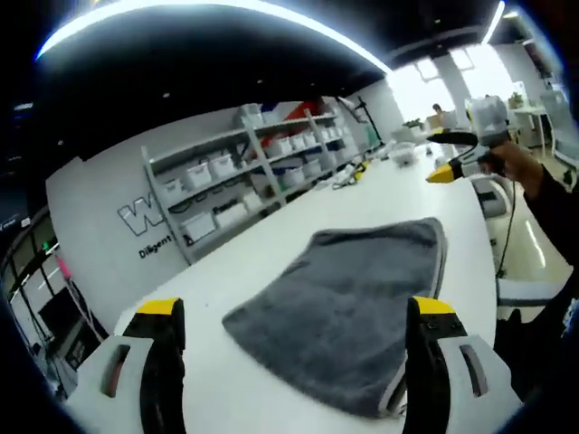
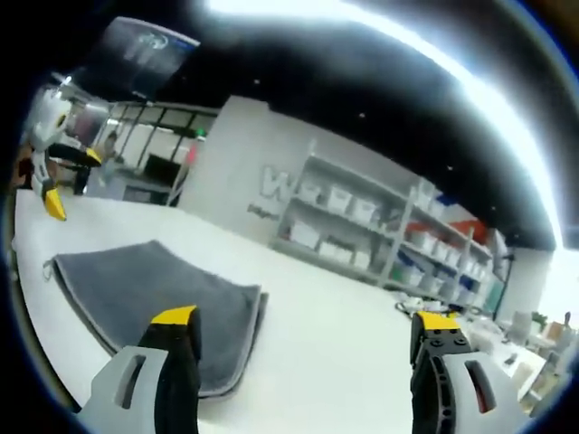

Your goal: Open the folded towel by lifting each exposed corner and separating the folded layers until the towel lies flat within the target outline without major curled edges

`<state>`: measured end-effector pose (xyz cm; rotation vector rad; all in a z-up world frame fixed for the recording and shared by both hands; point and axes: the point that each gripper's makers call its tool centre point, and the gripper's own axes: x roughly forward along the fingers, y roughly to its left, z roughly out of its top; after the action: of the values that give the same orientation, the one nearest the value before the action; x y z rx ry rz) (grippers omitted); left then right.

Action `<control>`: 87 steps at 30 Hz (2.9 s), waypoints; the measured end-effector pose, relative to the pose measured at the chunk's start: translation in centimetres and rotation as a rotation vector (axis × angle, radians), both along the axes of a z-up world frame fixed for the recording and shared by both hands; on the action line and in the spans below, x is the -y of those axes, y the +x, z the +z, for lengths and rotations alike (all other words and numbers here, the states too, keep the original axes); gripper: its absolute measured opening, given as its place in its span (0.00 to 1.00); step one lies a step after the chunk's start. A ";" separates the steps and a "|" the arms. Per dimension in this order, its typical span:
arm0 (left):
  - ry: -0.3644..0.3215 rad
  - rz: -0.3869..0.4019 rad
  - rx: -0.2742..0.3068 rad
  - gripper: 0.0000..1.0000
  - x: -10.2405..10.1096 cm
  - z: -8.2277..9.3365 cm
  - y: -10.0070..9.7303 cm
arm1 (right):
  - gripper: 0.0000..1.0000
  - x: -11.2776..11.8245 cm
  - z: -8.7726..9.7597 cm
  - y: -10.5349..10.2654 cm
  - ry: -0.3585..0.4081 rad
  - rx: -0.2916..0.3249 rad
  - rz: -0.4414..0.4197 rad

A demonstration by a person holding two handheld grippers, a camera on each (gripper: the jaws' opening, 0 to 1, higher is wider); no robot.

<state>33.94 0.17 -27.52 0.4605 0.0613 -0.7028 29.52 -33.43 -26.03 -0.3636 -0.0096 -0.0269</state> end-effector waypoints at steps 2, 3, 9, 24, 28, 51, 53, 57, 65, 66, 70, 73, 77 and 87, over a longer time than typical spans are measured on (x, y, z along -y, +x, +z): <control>0.006 -0.007 -0.008 1.00 0.4 -0.2 0.1 | 0.95 -0.3 -0.3 -0.1 -0.003 -0.004 0.007; 0.014 -0.008 -0.006 1.00 0.6 -0.3 0.2 | 0.95 -0.5 -0.6 -0.2 -0.008 -0.010 0.009; -0.056 -0.074 -0.064 1.00 2.3 0.7 1.2 | 0.89 -1.7 -1.7 -0.3 0.007 -0.003 0.001; -0.021 -0.129 -0.080 1.00 4.8 1.5 3.5 | 0.83 -1.2 -2.2 -0.2 0.053 0.023 -0.013; -0.005 -0.122 -0.071 1.00 5.1 1.7 4.2 | 0.84 -3.2 -3.7 -0.6 0.094 0.013 0.025; -0.055 -0.186 -0.134 1.00 7.9 4.0 7.0 | 0.67 -8.8 -9.9 -0.5 0.225 -0.146 0.178; -0.059 -0.183 -0.135 1.00 7.8 4.1 7.1 | 0.68 -8.8 -11.1 -0.4 0.233 -0.206 0.176; -0.062 -0.178 -0.142 1.00 7.4 3.8 7.3 | 0.68 -8.5 -12.7 -0.3 0.265 -0.267 0.175; -0.062 -0.176 -0.151 1.00 7.2 3.5 7.3 | 0.67 -9.7 -11.6 -0.4 0.266 -0.238 0.216; -0.062 -0.177 -0.151 1.00 7.2 3.5 7.3 | 0.67 -9.4 -12.2 -0.3 0.268 -0.258 0.202; -0.061 -0.178 -0.148 1.00 7.0 3.6 7.3 | 0.67 -9.0 -12.8 -0.3 0.268 -0.275 0.180; -0.058 -0.170 -0.148 1.00 6.7 3.6 7.7 | 0.68 -8.6 -13.1 -0.2 0.271 -0.280 0.172; -0.063 -0.168 -0.156 1.00 6.6 3.5 7.9 | 0.66 -8.5 -13.4 0.0 0.281 -0.291 0.174; -0.075 -0.178 -0.176 1.00 7.5 3.8 8.3 | 0.53 -7.8 -12.9 0.9 0.394 -0.265 0.176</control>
<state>42.26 -7.32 -23.72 0.3339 0.1609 -0.9168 30.45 -25.63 -38.88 0.0306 0.2231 0.1918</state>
